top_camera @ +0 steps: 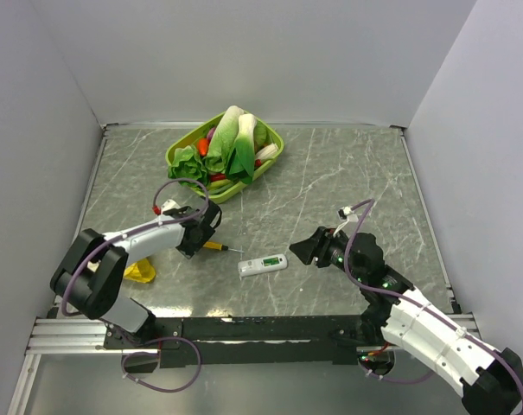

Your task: Unload the batteries from the remote control

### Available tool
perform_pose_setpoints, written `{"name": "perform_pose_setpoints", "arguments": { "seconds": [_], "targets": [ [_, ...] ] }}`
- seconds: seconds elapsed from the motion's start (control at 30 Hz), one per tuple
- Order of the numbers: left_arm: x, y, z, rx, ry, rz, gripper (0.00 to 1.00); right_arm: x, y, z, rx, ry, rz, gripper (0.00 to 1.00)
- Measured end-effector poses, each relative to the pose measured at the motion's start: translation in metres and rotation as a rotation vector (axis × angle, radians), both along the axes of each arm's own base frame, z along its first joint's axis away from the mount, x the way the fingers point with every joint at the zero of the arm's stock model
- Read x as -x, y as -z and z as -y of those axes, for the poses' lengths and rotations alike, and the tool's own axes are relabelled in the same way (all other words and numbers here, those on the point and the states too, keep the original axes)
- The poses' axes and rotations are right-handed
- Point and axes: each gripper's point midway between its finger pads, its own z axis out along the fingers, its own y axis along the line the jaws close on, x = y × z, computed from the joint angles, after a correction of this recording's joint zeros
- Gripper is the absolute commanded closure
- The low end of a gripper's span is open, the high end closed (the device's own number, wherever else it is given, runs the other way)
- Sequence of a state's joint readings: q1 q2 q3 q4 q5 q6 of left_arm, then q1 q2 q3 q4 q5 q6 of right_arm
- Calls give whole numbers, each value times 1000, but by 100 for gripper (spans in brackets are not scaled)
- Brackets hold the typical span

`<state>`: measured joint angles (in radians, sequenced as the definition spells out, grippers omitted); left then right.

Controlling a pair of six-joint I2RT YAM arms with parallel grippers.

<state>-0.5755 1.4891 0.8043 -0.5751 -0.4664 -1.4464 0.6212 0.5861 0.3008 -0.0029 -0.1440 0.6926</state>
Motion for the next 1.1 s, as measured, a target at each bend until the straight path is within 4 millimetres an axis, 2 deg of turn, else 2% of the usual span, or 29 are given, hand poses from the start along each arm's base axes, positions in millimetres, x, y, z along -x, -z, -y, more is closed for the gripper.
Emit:
{"name": "perform_pose_setpoints", "arguments": {
  "seconds": [0.17,0.43,0.47,0.5,0.57,0.6,0.8,0.93,1.03,1.1],
  "targets": [
    [-1,5,7,16,29,-12,44,0,1,0,11,-7,7,32],
    [-7,9,9,7,45,-3,63,1,3,-1,23,-21,11,31],
    [-8,9,9,4,46,-4,67,2,4,-1,25,-24,8,31],
    [-9,10,9,-2,48,-5,76,2,5,-1,28,-27,5,31],
    [-11,10,10,-2,50,-1,88,3,6,-1,32,-32,1,31],
    [-12,9,11,-2,58,2,99,3,6,-1,34,-33,1,31],
    [-17,7,15,1,98,19,99,6,6,-5,38,-70,9,30],
    [-15,1,18,-10,203,20,99,9,5,-11,44,-121,22,28],
    [-16,-22,31,29,340,89,99,11,-9,-19,29,-184,78,23],
    [-15,-51,49,106,476,188,99,13,-22,-27,6,-235,133,18]
  ]
}}
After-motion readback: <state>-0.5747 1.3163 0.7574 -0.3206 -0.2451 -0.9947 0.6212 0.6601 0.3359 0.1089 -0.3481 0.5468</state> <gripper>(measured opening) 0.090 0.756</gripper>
